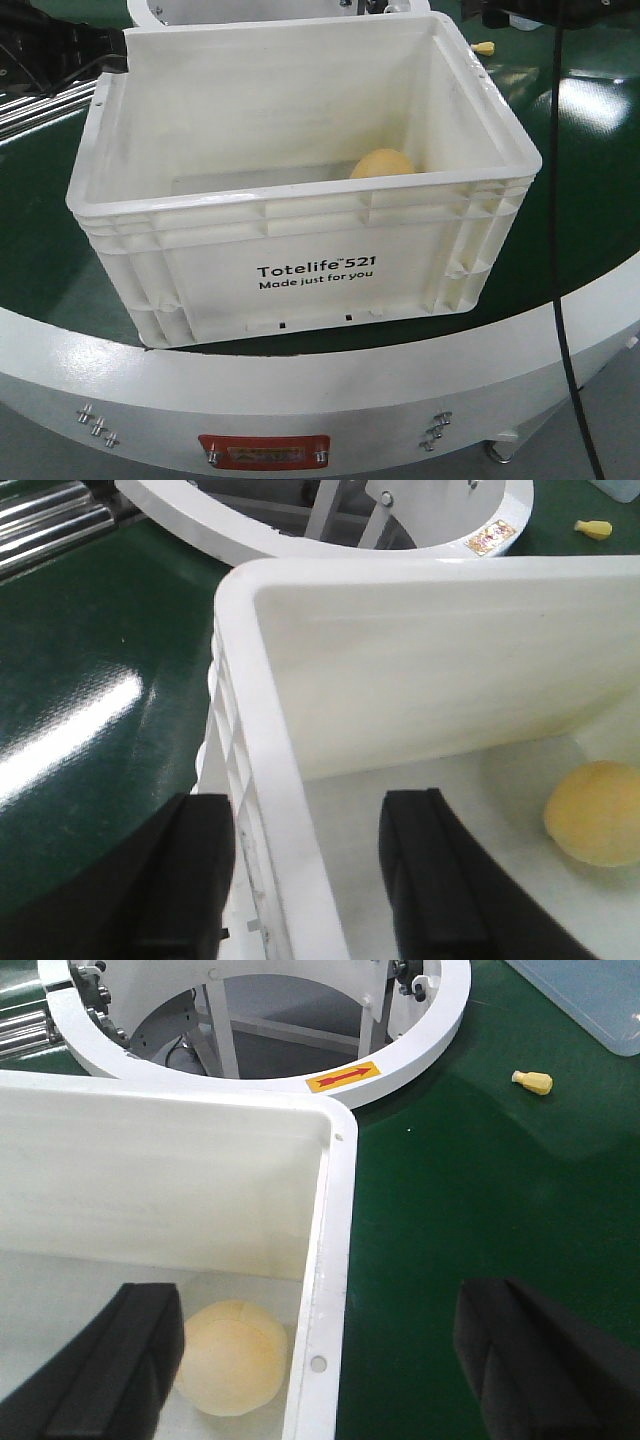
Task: Place moving items into box and shelve
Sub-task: 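Raise both grippers and move them to the tote's side rims, then close both grippers on the tote's opposite side rims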
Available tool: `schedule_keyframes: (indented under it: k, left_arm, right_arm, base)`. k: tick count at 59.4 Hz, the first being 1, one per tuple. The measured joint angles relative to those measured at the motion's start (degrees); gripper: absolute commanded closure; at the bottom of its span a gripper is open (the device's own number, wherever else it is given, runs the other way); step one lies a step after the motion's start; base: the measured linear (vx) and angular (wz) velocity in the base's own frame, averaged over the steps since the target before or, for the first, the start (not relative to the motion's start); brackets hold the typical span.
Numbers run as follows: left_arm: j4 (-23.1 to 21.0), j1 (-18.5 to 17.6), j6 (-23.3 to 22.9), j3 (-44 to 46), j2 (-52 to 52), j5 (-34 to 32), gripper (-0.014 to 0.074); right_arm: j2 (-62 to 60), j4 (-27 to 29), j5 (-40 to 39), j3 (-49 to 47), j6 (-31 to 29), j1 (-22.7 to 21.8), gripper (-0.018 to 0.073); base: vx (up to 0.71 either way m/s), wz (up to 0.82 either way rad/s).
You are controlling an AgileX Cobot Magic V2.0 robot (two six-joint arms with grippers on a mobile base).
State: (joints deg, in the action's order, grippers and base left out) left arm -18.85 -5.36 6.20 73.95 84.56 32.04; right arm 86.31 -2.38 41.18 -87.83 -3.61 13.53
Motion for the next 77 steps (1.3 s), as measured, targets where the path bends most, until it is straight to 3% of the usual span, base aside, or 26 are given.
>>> schedule_keyframes:
  k: [19,26,40,62,77]
  left_arm:
    - [0.86,-1.70,-1.56,0.00,0.00,1.68,0.0164]
    - [4.93,-3.03,-4.01,0.00,0.00,1.63,0.0196]
    - [14.61,-3.81,-14.76,0.00,0.00,3.47,0.0218]
    - [13.41,-5.40,-16.43,0.00,0.52,6.80,0.0218]
    - [15.09,-6.05,-16.70,0.74,2.81,6.88,0.0224]
  right_arm:
    - [0.00,-0.18,-0.32,0.00,0.00,0.00,-0.0033]
    - [0.00,-0.18,-0.32,0.00,0.00,0.00,-0.0033]
    - [0.00,-0.18,0.59,0.00,0.00,0.00,-0.0033]
    - [0.00,-0.18,0.72,0.00,0.00,0.00,-0.0033]
    - [0.00,-0.20,1.14,0.00,0.00,0.00,-0.0033]
  base:
    - [0.00,0.00]
    - [0.00,0.00]
    - [0.00,0.00]
    - [0.00,0.00]
    - [0.00,0.00]
